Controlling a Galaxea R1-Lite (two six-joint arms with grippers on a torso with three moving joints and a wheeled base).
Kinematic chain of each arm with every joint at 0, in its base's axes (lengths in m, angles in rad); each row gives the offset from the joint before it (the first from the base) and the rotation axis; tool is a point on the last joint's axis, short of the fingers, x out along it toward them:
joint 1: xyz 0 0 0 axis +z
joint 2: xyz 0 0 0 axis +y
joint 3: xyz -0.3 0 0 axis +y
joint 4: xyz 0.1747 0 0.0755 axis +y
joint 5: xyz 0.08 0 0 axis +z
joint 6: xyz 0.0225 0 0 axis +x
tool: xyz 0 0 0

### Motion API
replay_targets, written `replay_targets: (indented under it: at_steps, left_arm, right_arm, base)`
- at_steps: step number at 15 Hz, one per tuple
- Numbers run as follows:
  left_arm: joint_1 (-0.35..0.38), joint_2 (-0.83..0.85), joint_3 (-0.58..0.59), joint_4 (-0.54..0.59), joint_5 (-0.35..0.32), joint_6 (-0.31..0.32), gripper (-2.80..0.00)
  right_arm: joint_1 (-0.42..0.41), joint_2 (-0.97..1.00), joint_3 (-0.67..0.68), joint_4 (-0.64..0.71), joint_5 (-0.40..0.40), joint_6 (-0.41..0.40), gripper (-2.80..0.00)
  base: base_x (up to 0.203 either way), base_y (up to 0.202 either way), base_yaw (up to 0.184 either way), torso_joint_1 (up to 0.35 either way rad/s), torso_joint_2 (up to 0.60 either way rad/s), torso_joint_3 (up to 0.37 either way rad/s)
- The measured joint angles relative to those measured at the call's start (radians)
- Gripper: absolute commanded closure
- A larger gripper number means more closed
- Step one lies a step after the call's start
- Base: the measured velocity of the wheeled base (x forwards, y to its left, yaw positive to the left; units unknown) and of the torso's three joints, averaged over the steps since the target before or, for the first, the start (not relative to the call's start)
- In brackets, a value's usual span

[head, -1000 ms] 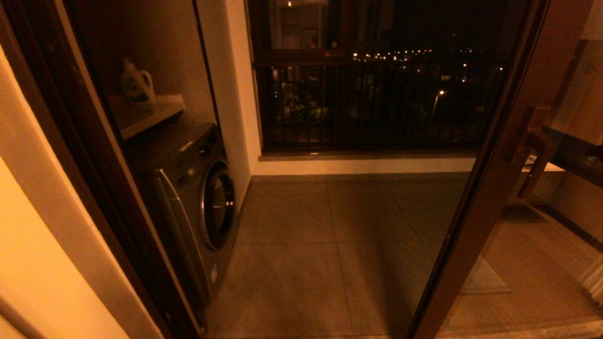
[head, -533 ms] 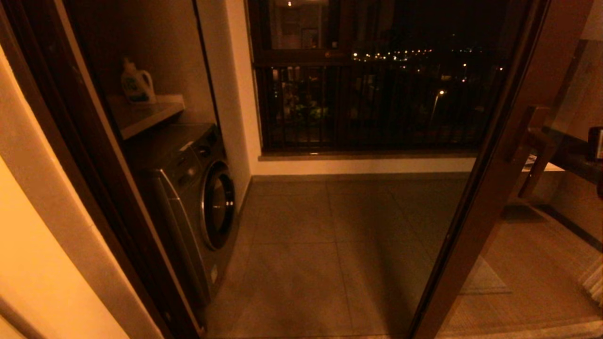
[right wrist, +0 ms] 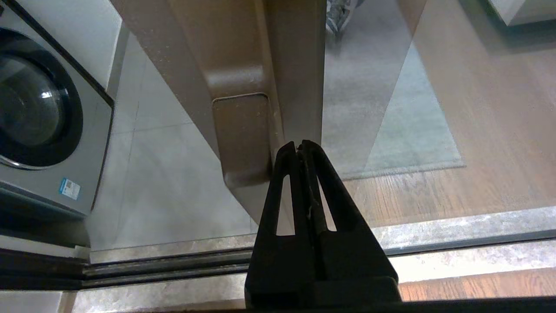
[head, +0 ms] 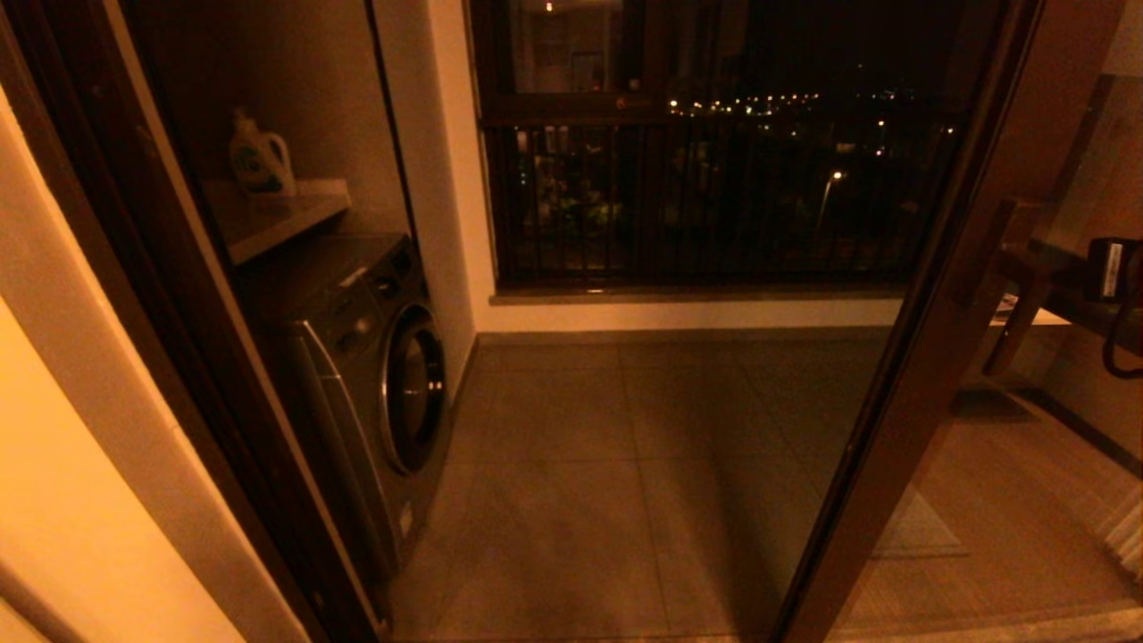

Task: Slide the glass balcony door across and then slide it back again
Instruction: Close the slid door

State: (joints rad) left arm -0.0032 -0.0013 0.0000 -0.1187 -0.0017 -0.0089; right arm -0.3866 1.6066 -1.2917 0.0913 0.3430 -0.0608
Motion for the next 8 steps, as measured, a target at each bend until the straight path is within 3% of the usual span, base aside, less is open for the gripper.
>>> replay_targets:
  at_steps: [8]
  left_arm:
    - [0.0,0.0,0.0,0.0,0.0,0.0,0.0]
  right_arm:
    - [0.056,0.014,0.004,-0.018,-0.005,0.033,0.0]
  base:
    - [0.0,0.0,0.0,0.0,0.0,0.0]
